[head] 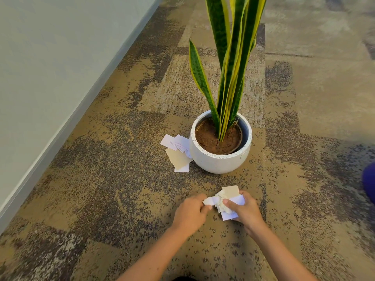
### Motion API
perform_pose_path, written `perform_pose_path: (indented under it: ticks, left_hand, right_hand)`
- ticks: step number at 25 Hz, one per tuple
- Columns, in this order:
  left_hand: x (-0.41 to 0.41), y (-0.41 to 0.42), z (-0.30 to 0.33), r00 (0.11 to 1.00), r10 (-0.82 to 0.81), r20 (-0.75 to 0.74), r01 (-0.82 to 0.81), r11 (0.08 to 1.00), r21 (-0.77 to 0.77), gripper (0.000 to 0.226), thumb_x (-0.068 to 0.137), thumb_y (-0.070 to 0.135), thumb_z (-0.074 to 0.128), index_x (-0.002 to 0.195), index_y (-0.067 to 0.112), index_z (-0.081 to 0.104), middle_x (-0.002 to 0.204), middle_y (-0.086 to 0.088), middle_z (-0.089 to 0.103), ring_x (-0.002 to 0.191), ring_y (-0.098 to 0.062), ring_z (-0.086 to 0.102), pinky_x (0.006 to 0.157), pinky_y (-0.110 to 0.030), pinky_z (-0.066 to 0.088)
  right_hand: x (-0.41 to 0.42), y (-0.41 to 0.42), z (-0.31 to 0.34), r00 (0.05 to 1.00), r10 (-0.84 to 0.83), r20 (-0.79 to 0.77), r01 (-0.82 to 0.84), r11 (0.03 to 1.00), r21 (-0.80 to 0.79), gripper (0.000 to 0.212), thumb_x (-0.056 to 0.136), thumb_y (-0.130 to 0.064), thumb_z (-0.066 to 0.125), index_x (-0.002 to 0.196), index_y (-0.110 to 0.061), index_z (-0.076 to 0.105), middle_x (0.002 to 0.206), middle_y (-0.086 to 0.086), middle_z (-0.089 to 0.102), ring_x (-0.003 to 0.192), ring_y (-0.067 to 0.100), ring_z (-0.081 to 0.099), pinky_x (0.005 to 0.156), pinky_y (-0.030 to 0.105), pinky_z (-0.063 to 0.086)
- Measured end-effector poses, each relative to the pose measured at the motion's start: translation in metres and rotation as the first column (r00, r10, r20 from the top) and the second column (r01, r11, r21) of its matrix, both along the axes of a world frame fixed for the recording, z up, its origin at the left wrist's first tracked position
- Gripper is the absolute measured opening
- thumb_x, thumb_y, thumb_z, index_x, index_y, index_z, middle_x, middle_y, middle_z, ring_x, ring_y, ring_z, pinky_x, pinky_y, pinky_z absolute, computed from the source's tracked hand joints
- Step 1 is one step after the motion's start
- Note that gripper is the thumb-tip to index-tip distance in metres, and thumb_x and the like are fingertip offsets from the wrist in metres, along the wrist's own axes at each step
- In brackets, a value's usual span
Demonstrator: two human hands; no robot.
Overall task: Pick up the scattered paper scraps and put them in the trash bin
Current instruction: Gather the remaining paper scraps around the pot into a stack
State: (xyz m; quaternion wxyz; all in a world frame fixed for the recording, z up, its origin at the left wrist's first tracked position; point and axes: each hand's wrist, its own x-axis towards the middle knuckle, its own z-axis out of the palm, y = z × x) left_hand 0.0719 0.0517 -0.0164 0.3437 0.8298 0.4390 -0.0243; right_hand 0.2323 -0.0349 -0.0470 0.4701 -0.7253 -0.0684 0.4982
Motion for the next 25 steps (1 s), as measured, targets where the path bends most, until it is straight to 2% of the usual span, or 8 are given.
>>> perform_pose_path:
  ticks: [3, 6, 10, 14, 17, 20, 23, 25]
  left_hand:
    - [0.016, -0.016, 0.002, 0.994, -0.096, -0.05, 0.099, 0.992, 0.073, 0.023, 0.096, 0.032, 0.044, 0.115, 0.019, 0.047, 0.096, -0.006, 0.065, 0.083, -0.028, 0.063, 0.06, -0.034, 0.043]
    - [0.026, -0.025, 0.001, 0.981, -0.137, -0.138, 0.155, 0.979, 0.13, 0.027, 0.098, 0.03, 0.037, 0.123, 0.019, 0.038, 0.103, -0.01, 0.065, 0.088, -0.034, 0.065, 0.061, -0.036, 0.041]
    - [0.028, -0.024, 0.001, 0.968, -0.178, -0.177, 0.208, 0.964, 0.164, 0.029, 0.1, 0.03, 0.034, 0.126, 0.018, 0.038, 0.1, -0.011, 0.066, 0.085, -0.033, 0.065, 0.059, -0.036, 0.041]
    - [0.023, -0.011, 0.006, 0.963, -0.244, -0.116, 0.261, 0.953, 0.155, 0.029, 0.098, 0.039, 0.036, 0.116, 0.018, 0.044, 0.098, -0.008, 0.065, 0.085, -0.03, 0.065, 0.061, -0.036, 0.046]
    - [0.013, 0.018, 0.015, 0.951, -0.308, -0.028, 0.307, 0.931, 0.197, 0.034, 0.091, 0.055, 0.037, 0.096, 0.025, 0.051, 0.079, 0.006, 0.061, 0.071, -0.018, 0.06, 0.058, -0.028, 0.043]
    - [0.005, 0.072, 0.017, 0.969, -0.245, -0.032, 0.243, 0.92, 0.306, 0.031, 0.092, 0.054, 0.036, 0.083, 0.027, 0.049, 0.074, 0.013, 0.047, 0.067, -0.011, 0.054, 0.056, -0.026, 0.046]
    - [0.005, 0.135, 0.017, 0.981, -0.153, -0.122, 0.189, 0.897, 0.399, 0.025, 0.094, 0.04, 0.045, 0.106, 0.019, 0.053, 0.101, 0.002, 0.052, 0.092, -0.018, 0.057, 0.064, -0.033, 0.051]
    - [0.014, 0.169, 0.016, 0.947, -0.155, -0.28, 0.257, 0.889, 0.378, 0.043, 0.091, 0.037, 0.053, 0.127, 0.015, 0.044, 0.128, -0.007, 0.045, 0.115, -0.027, 0.048, 0.079, -0.041, 0.053]
  right_hand:
    - [-0.004, 0.002, 0.003, 0.997, 0.041, -0.066, -0.04, 0.999, 0.013, 0.029, 0.086, 0.0, 0.063, 0.113, -0.007, 0.055, 0.103, 0.016, 0.067, 0.088, 0.03, 0.066, 0.064, 0.038, 0.058]
    - [-0.005, 0.002, 0.007, 0.986, 0.012, -0.166, -0.003, 0.999, 0.053, 0.018, 0.095, -0.015, 0.055, 0.112, -0.011, 0.056, 0.103, 0.012, 0.07, 0.086, 0.025, 0.068, 0.06, 0.034, 0.057]
    - [-0.001, -0.001, 0.011, 0.977, 0.066, -0.202, -0.04, 0.991, 0.128, 0.034, 0.082, -0.023, 0.072, 0.111, -0.014, 0.056, 0.102, 0.01, 0.071, 0.086, 0.023, 0.071, 0.064, 0.034, 0.059]
    - [0.002, -0.001, 0.006, 0.992, 0.052, -0.113, -0.041, 0.995, 0.095, 0.041, 0.077, -0.005, 0.075, 0.112, -0.012, 0.055, 0.101, 0.013, 0.07, 0.087, 0.028, 0.069, 0.065, 0.038, 0.06]
    - [0.007, 0.004, 0.002, 0.996, 0.043, -0.078, -0.037, 0.996, 0.077, 0.043, 0.078, -0.004, 0.074, 0.116, -0.009, 0.055, 0.103, 0.013, 0.069, 0.089, 0.028, 0.069, 0.068, 0.041, 0.06]
    - [0.013, 0.008, -0.004, 0.997, 0.032, -0.07, -0.029, 0.999, 0.042, 0.053, 0.077, -0.006, 0.076, 0.123, -0.013, 0.049, 0.106, 0.009, 0.066, 0.091, 0.027, 0.067, 0.066, 0.04, 0.06]
    - [0.014, 0.009, -0.008, 0.997, 0.029, -0.072, -0.026, 0.999, 0.033, 0.052, 0.077, -0.006, 0.076, 0.117, -0.018, 0.046, 0.102, 0.001, 0.064, 0.088, 0.024, 0.067, 0.061, 0.036, 0.058]
    - [0.014, 0.005, -0.012, 0.997, 0.04, -0.071, -0.038, 0.999, 0.034, 0.045, 0.076, -0.006, 0.076, 0.11, -0.015, 0.047, 0.101, 0.002, 0.065, 0.089, 0.025, 0.067, 0.061, 0.035, 0.058]
